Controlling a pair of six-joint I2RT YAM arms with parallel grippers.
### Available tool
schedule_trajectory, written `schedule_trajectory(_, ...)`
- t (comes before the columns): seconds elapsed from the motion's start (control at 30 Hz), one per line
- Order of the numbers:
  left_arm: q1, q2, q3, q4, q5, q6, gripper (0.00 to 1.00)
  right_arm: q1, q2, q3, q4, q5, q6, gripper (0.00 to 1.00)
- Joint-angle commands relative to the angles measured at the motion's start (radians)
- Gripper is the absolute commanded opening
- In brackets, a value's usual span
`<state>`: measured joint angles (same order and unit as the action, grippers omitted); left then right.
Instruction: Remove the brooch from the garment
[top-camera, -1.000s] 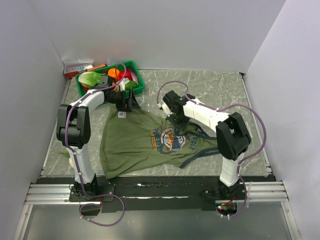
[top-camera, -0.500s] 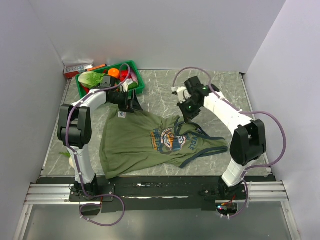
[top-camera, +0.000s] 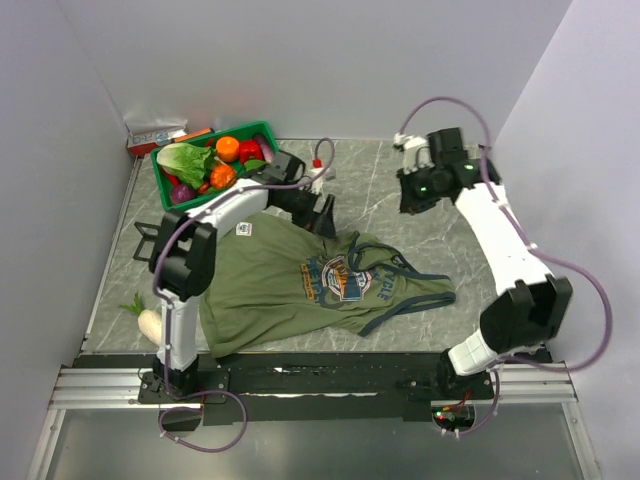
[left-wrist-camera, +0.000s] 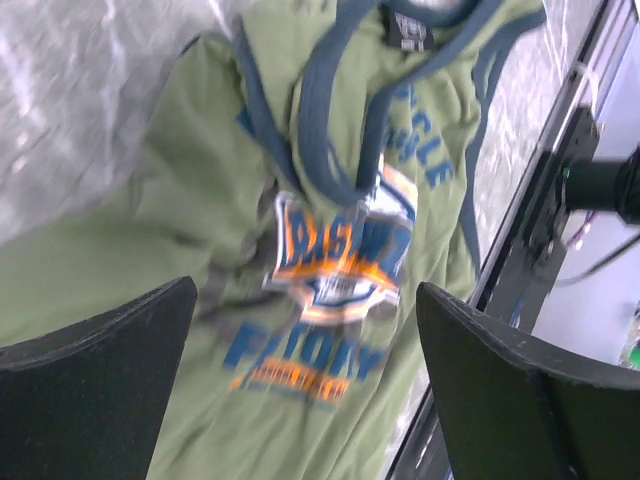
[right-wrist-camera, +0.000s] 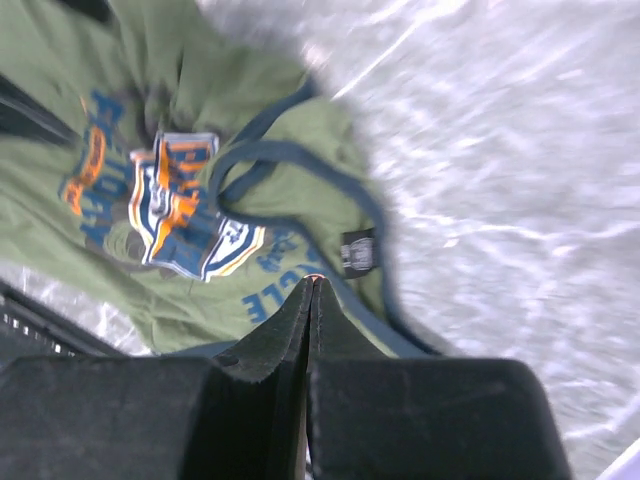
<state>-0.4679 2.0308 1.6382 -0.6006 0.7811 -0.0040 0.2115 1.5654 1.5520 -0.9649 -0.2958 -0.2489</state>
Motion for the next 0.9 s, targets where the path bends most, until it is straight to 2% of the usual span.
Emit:
schedule_trajectory(0.0, -0.032, 0.107, 0.096, 0.068, -0.078, -0.169, 0.99, -0.078, -0.129, 0.056, 0.017, 0.021, -0.006, 0.0)
schedule_trajectory(0.1, -0.078, 0.167, 0.164, 0.041, -0.124, -0.137, 0.99, -0.139, -0.177, 0.056, 0.014, 0.003, 0.002, 0.0)
schedule_trajectory(0.17, -0.093, 0.201, 0.184, 0.032, -0.091, -0.142, 0.97, -0.176, -0.206, 0.048, 0.011, -0.017, 0.016, 0.0)
schedule_trajectory(0.3, -0.106, 0.23, 0.209, 0.029, -0.051, -0.119, 0.97, -0.196, -0.303, -0.001, 0.025, -0.032, 0.045, 0.0)
schedule_trajectory(0.47, -0.123, 0.266, 0.245, 0.016, -0.025, -0.103, 0.92, -0.202, -0.387, -0.085, 0.051, -0.039, 0.059, 0.0)
schedule_trajectory(0.87, -0.17, 0.275, 0.226, 0.01, -0.034, -0.099, 0.87, -0.245, -0.37, -0.067, 0.031, -0.1, 0.062, 0.0)
